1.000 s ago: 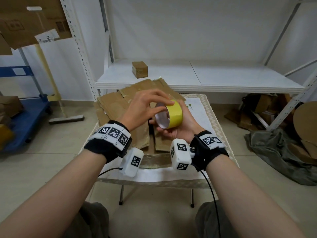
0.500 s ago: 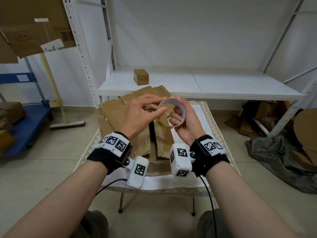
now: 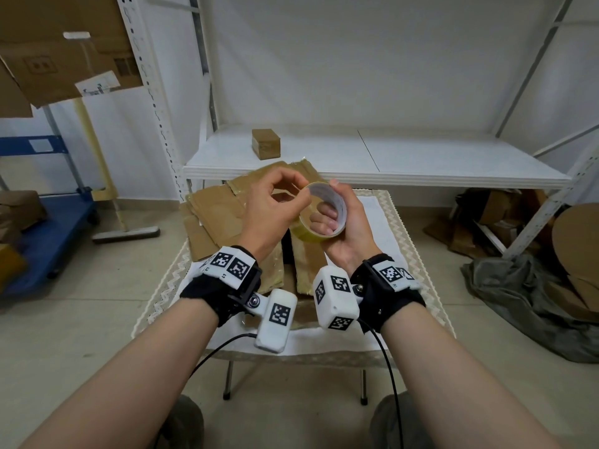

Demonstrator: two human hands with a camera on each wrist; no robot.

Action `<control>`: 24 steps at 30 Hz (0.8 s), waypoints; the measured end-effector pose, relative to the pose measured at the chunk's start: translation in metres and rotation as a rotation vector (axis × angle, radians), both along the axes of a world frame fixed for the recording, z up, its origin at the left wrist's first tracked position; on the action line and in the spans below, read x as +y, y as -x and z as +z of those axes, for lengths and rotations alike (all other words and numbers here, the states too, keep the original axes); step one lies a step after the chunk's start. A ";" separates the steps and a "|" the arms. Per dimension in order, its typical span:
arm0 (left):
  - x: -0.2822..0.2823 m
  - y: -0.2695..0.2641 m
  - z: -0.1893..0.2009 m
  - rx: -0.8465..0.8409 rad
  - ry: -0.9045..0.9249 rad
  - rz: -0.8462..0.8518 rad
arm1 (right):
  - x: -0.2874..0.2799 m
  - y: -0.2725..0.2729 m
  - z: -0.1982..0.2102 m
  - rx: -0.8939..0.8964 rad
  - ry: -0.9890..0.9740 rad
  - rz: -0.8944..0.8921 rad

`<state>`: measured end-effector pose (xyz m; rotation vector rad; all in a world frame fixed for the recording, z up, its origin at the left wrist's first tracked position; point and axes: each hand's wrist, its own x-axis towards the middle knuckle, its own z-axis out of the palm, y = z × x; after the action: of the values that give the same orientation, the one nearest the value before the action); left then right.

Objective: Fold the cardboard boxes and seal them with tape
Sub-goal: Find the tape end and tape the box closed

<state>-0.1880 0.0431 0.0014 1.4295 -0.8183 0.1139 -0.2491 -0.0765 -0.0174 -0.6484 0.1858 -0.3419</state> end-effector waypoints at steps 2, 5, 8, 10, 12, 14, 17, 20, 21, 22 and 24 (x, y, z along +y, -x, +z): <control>-0.002 -0.001 -0.001 0.003 -0.010 -0.014 | 0.001 -0.001 -0.001 -0.003 -0.016 0.008; -0.003 -0.002 -0.003 0.004 -0.005 -0.008 | 0.002 -0.003 -0.003 0.000 -0.033 0.014; -0.007 -0.001 -0.007 0.012 0.004 0.002 | 0.003 -0.004 -0.004 0.017 -0.055 0.013; -0.011 0.003 -0.008 0.025 0.035 0.007 | 0.005 -0.006 -0.005 0.024 -0.081 0.015; -0.014 0.006 -0.008 0.033 0.068 -0.007 | 0.006 -0.007 -0.005 0.026 -0.101 0.023; -0.015 0.006 -0.007 0.041 0.064 -0.027 | 0.007 -0.007 -0.005 0.023 -0.108 0.040; -0.016 0.005 -0.008 0.051 0.018 -0.064 | 0.009 -0.005 -0.007 0.028 -0.111 0.058; -0.016 0.003 -0.012 -0.007 -0.032 -0.044 | 0.010 -0.004 -0.010 0.034 -0.100 0.050; -0.015 0.003 -0.014 0.000 -0.032 -0.045 | 0.011 -0.004 -0.011 0.033 -0.103 0.048; -0.014 0.003 -0.015 0.025 -0.019 -0.056 | 0.011 -0.004 -0.012 0.030 -0.112 0.045; -0.013 0.004 -0.016 0.052 0.006 -0.067 | 0.011 -0.004 -0.014 0.023 -0.127 0.038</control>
<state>-0.1915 0.0301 -0.0151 1.3924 -0.8216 0.0282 -0.2450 -0.0651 -0.0313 -0.5300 0.2157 -0.2840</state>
